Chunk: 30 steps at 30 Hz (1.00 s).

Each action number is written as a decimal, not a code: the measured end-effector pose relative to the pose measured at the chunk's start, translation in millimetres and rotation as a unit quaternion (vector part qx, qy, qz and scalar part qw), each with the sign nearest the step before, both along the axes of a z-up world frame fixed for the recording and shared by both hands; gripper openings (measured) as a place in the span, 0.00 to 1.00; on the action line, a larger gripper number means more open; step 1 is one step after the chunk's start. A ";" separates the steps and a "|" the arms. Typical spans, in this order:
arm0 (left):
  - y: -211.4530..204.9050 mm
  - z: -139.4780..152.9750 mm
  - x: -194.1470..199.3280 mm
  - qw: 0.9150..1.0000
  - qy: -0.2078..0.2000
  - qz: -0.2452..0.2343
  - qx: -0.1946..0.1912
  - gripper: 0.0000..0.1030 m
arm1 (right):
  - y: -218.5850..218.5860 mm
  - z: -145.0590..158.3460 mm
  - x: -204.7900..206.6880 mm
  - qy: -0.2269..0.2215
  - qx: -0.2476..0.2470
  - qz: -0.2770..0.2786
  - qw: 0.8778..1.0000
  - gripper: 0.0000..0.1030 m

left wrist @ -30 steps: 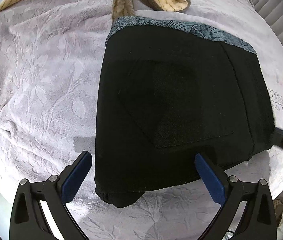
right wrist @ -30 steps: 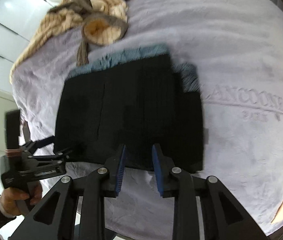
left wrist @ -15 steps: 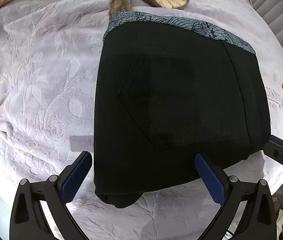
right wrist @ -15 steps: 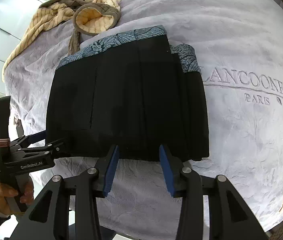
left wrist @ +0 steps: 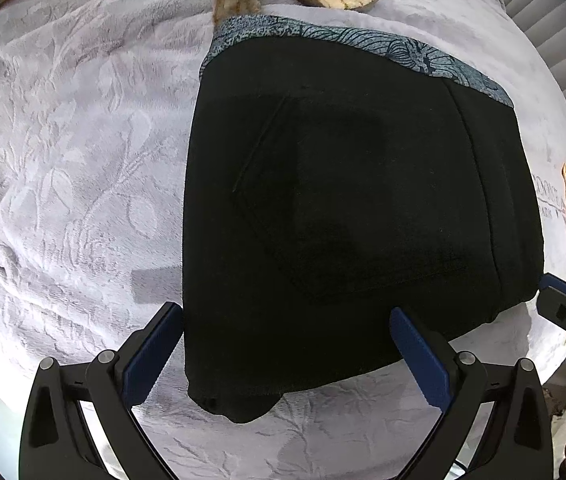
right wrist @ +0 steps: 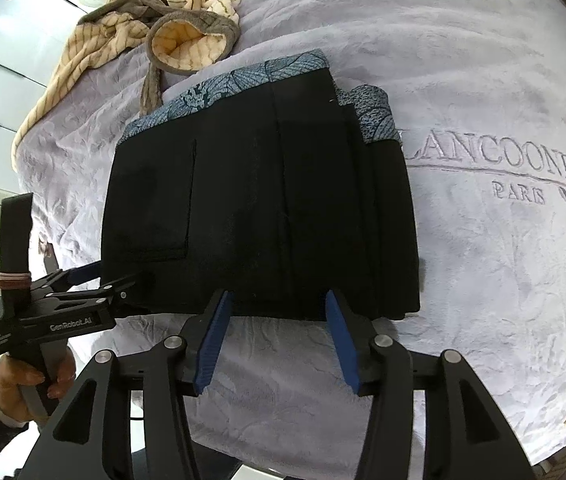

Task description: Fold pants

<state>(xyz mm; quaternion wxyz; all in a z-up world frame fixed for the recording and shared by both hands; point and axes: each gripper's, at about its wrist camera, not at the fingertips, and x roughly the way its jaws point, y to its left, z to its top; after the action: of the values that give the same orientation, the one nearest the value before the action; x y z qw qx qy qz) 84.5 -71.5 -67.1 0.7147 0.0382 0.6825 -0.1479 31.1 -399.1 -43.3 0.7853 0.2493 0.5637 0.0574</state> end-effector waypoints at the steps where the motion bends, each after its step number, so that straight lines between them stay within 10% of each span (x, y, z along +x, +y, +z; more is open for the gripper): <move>1: 0.5 -0.9 0.7 1.000 0.002 0.001 -0.002 1.00 | -2.8 0.2 -0.9 0.001 0.002 -0.003 1.000 0.57; 19: 38.6 13.9 59.4 0.996 -0.014 0.019 -0.082 1.00 | -84.2 -24.2 1.4 -0.005 0.127 -0.064 0.990 0.83; 30: 46.7 -34.4 101.7 0.985 0.047 0.018 -0.163 1.00 | -97.7 -72.4 48.7 0.000 0.241 -0.021 0.970 0.91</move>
<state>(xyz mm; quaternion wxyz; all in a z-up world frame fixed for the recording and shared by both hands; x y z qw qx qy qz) 186.1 -24.9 -101.5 0.6810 -0.0983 0.6828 -0.2457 79.8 -496.8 -115.7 0.7031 0.4431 0.5277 0.1756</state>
